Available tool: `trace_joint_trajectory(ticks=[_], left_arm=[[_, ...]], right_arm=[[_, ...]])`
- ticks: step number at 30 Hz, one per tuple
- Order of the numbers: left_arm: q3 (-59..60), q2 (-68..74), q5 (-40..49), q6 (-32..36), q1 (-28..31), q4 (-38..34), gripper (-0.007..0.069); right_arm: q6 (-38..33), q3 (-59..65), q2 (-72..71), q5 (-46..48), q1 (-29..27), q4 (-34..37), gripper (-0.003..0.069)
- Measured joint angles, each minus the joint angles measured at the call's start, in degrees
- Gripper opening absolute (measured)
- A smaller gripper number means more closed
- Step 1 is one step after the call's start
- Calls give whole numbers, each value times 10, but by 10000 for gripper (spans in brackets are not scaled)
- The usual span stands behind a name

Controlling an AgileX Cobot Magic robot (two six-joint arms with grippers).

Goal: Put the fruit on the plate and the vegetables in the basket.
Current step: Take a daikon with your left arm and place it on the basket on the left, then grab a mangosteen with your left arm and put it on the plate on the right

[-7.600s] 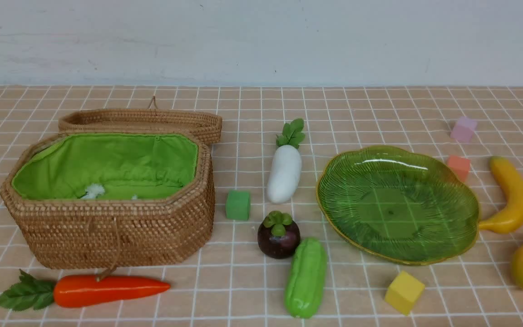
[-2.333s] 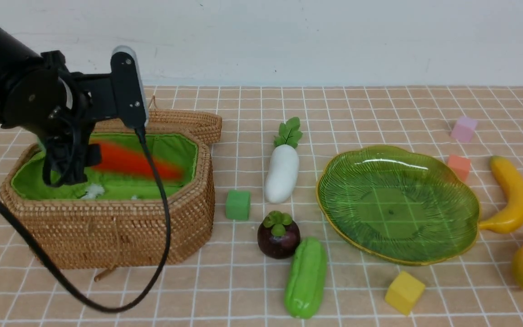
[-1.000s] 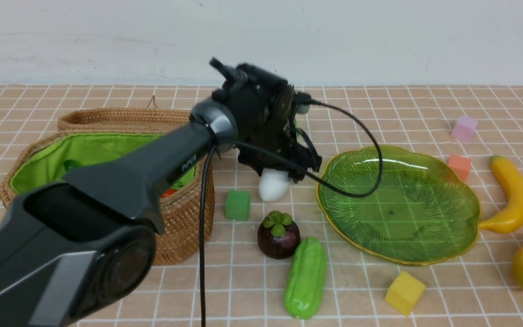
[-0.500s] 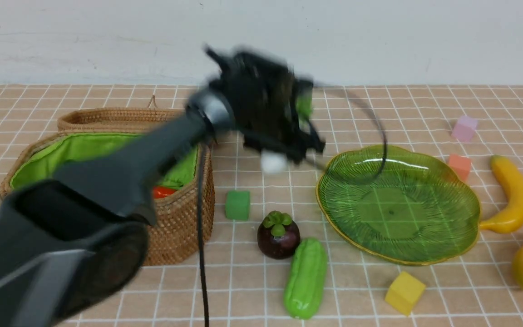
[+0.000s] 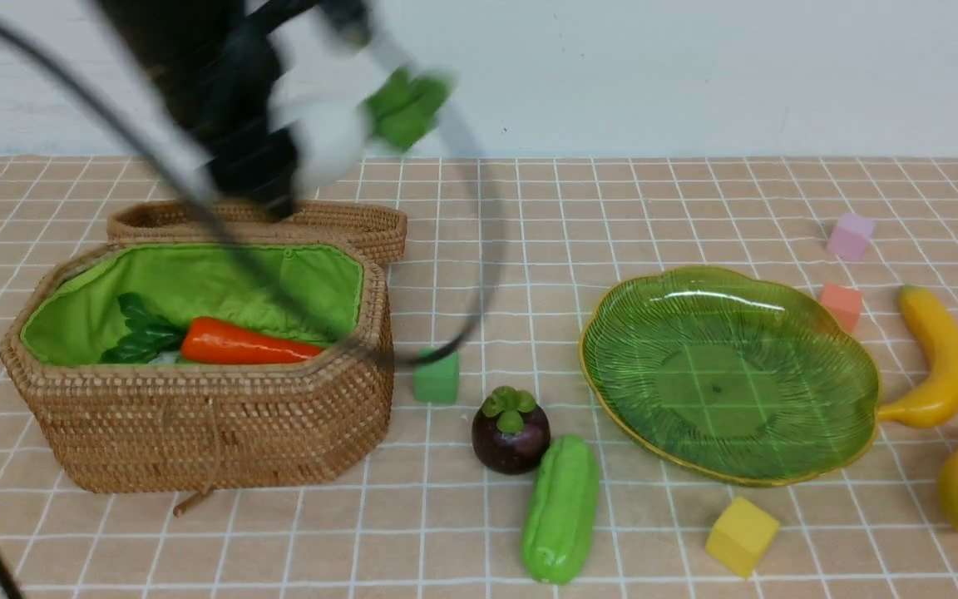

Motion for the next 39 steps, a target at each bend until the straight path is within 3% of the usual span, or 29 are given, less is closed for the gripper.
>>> trace_joint_trajectory(ticks=[4,8,12,13,15,18,21,23,25,26,27,29,30,34,37,39], left_arm=[[58,4,-46,73,45,3,451],[89,16,-97,84,64,3,451],[92,17,-104,56,66,14,510],[92,12,-100,29,66,19,595],[92,5,-93,-3,66,22,647],[93,-9,-80,-34,66,19,656],[93,-36,-77,-46,62,-17,584],[100,-71,-75,-52,34,-65,385],[103,-86,-71,-60,-5,-88,245],[104,-88,-70,-62,-5,-90,227],[104,-89,-66,-91,-54,-109,82],[104,-76,-62,-135,-113,-119,-7],[104,-68,-61,-149,-136,-119,-13],[105,-19,-67,-151,-214,-87,18],[108,30,-79,-106,-251,-30,141],[109,69,-90,-60,-257,2,314]], right_arm=[[-7,0,0,-12,0,12,132],[-8,0,0,-12,0,31,135],[-8,0,0,-12,0,41,137],[-8,0,0,-12,0,44,139],[-8,0,0,-12,0,45,141],[-8,0,0,-11,0,45,143],[-9,0,0,-8,0,45,144],[-9,0,0,-2,0,45,147],[-9,0,0,8,0,45,148],[-9,0,0,9,0,45,148],[-10,0,0,20,0,45,150],[-10,0,0,34,0,45,151],[-10,0,0,40,0,46,151],[-10,0,0,59,0,48,154],[-10,0,0,71,0,52,154],[-10,0,0,80,0,58,155]])
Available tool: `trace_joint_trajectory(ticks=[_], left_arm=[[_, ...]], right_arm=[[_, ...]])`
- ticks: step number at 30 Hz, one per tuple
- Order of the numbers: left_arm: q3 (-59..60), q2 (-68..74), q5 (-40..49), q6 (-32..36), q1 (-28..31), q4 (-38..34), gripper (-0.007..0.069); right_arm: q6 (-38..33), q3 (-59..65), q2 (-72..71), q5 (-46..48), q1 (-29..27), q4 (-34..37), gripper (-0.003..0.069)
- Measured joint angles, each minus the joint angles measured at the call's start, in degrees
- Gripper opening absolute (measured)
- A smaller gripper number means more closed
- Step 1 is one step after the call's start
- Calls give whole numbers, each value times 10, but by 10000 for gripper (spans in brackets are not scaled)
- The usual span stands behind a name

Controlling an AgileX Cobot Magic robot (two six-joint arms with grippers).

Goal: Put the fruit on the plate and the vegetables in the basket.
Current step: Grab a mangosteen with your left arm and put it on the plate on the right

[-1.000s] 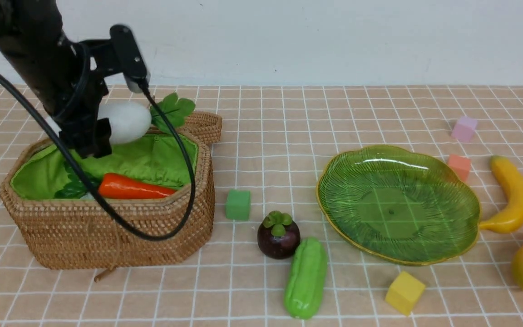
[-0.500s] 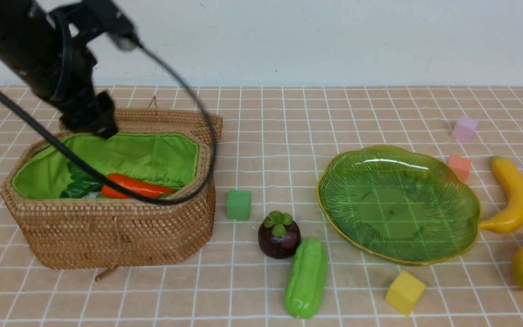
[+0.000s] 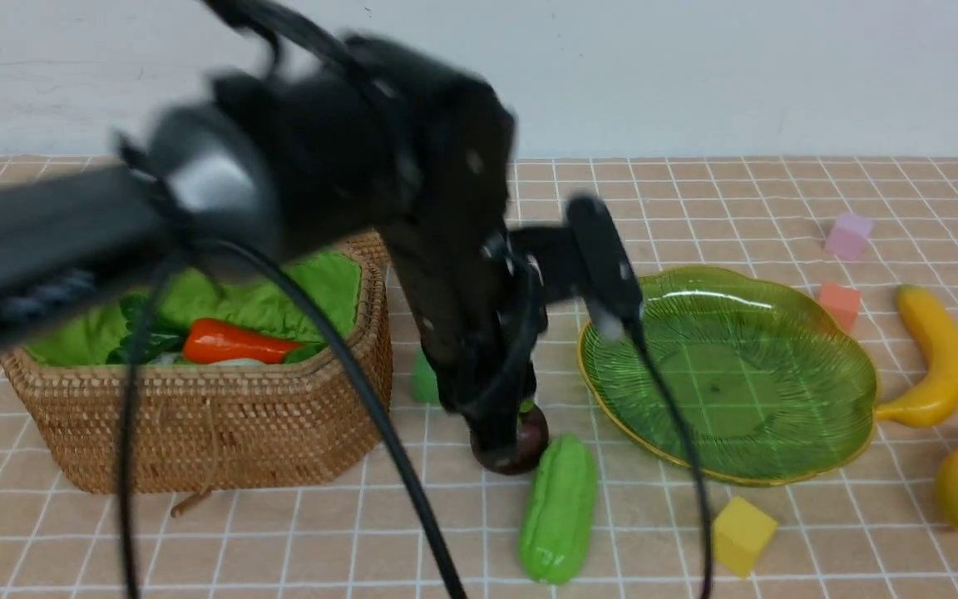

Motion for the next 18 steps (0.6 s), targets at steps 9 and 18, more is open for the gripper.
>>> trace_joint_trajectory(ticks=[9,18], left_arm=[[1,70,-88,93,26,-19,660],[-7,117,-140,158,54,-75,553]], right_arm=[[0,0,0,13,0,17,161],[0,0,0,13,0,17,161]])
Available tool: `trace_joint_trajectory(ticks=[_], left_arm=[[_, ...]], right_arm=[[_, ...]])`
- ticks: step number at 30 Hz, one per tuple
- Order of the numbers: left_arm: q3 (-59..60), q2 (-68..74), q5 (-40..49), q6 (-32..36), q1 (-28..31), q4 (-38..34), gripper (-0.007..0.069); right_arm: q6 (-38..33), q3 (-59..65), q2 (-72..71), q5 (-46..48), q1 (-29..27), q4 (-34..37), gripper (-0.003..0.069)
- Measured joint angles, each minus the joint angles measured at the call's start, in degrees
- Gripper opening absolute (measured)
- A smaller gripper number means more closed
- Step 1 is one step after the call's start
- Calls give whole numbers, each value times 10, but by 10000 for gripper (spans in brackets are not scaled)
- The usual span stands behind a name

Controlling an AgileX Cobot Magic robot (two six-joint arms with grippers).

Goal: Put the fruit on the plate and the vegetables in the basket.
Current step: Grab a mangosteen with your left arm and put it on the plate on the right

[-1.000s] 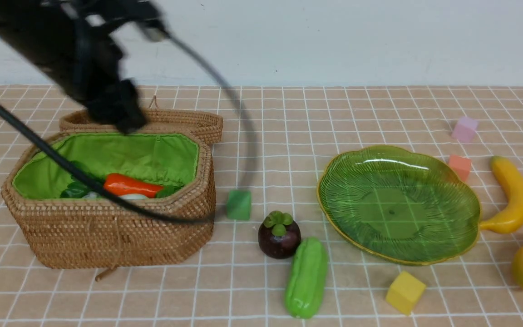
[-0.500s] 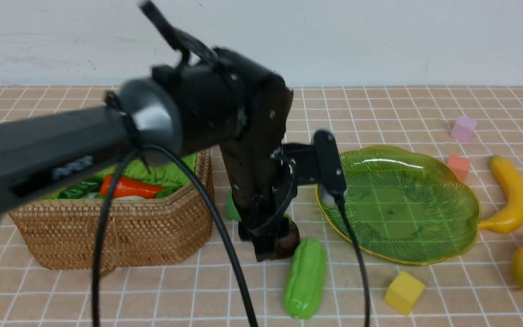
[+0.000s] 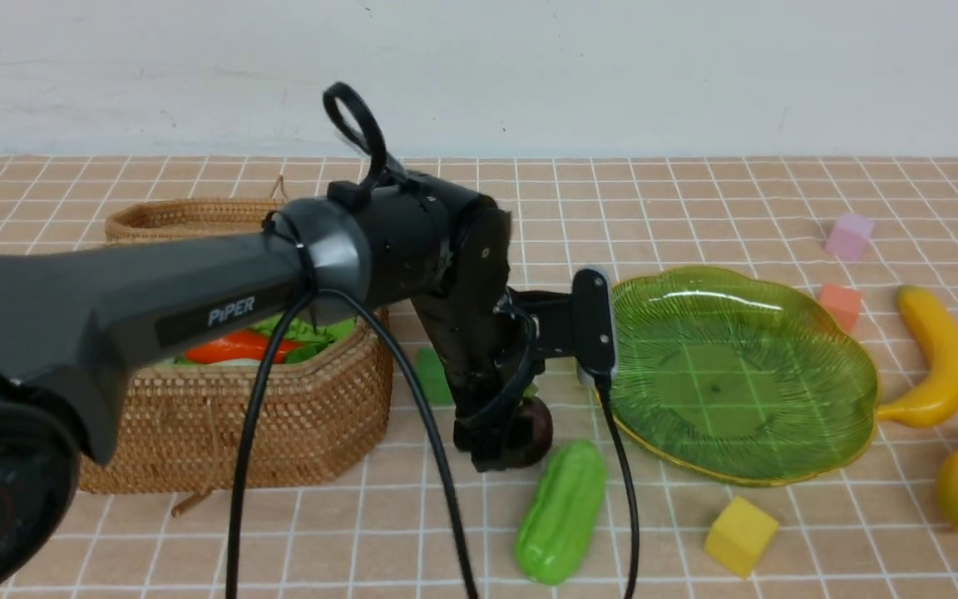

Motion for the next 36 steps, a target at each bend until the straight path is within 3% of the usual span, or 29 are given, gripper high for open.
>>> trace_joint_trajectory(ticks=[9,17,19,21,22,23,24,25,27,30,33,36], left_arm=[[-3,7,-27,1,13,-35,543],[-3,-2,-31,-74,12,-5,534],[-7,-13,-22,-105,12,16,465],[-18,-26,-15,-142,13,15,275],[-35,-35,-19,-172,13,-5,119],[-38,-35,-20,-176,13,-10,103],[-59,-41,-35,-199,12,-53,31],[-73,-40,-49,-208,9,-89,13],[-94,-34,-73,-211,1,-144,21],[-126,1,-115,-198,-19,-204,122],[-131,27,-120,-199,-27,-208,231],[-131,27,-100,-218,-27,-164,299]], right_arm=[[0,0,0,-2,0,1,161],[0,0,0,-17,0,0,161],[7,0,0,-22,0,-15,161],[28,0,0,-29,0,-53,161],[57,0,0,-35,0,-93,161],[67,0,0,-36,0,-99,161],[101,0,0,-44,0,-144,161],[119,0,0,-47,0,-164,161],[151,0,0,-53,0,-193,162],[171,0,0,-59,0,-207,165],[174,0,0,-58,0,-197,167],[174,0,0,-45,0,-185,169]])
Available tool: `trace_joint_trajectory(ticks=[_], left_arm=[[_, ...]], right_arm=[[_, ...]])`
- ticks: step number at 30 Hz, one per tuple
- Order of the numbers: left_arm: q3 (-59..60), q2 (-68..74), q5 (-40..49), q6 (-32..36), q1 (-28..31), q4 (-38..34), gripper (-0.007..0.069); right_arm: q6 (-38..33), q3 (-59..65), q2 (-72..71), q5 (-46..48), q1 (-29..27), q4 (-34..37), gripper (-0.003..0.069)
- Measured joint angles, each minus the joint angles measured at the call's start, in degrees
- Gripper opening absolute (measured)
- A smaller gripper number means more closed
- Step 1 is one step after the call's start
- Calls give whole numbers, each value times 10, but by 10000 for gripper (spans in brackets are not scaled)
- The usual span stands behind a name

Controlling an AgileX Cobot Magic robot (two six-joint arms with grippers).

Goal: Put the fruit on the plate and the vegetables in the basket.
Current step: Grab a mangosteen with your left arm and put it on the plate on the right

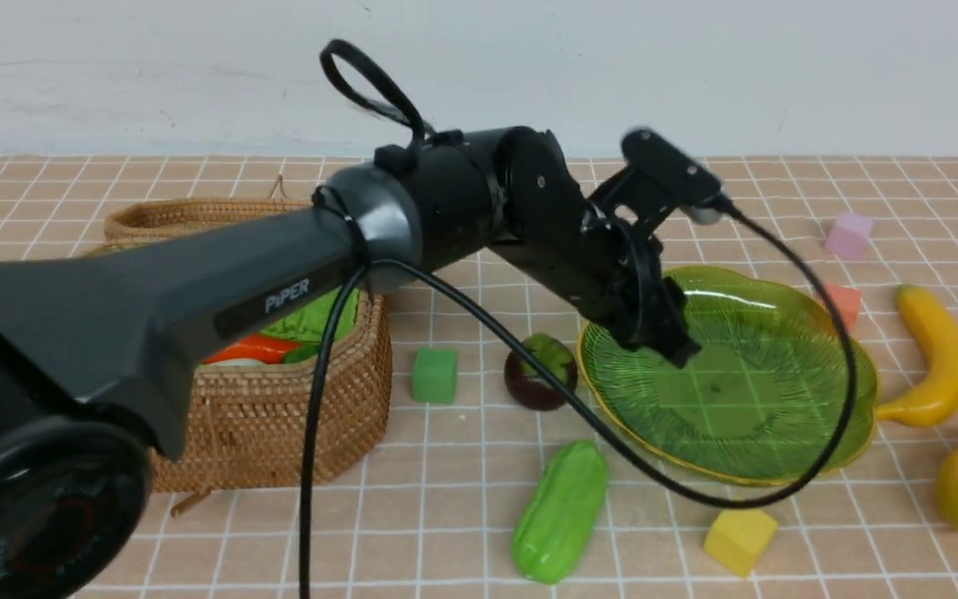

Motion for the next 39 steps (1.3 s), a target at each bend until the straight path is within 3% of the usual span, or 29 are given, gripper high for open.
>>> trace_joint_trajectory(ticks=[6,10,16,17,20,25,39], left_arm=[[-7,-26,83,-77,0,179,336],[-8,-17,97,-84,9,228,397],[-8,7,98,-41,40,224,536],[-8,10,99,-2,49,199,580],[-8,14,97,78,58,139,615],[-8,33,73,159,61,62,616],[-10,96,43,153,74,75,563]], right_arm=[[-4,0,0,16,0,10,172],[-9,0,0,2,0,22,172],[-9,0,0,-1,0,37,172],[-9,0,0,-1,0,37,172],[-10,0,0,-1,0,38,172],[-10,0,0,-1,0,43,172],[-11,0,0,-1,0,51,172]])
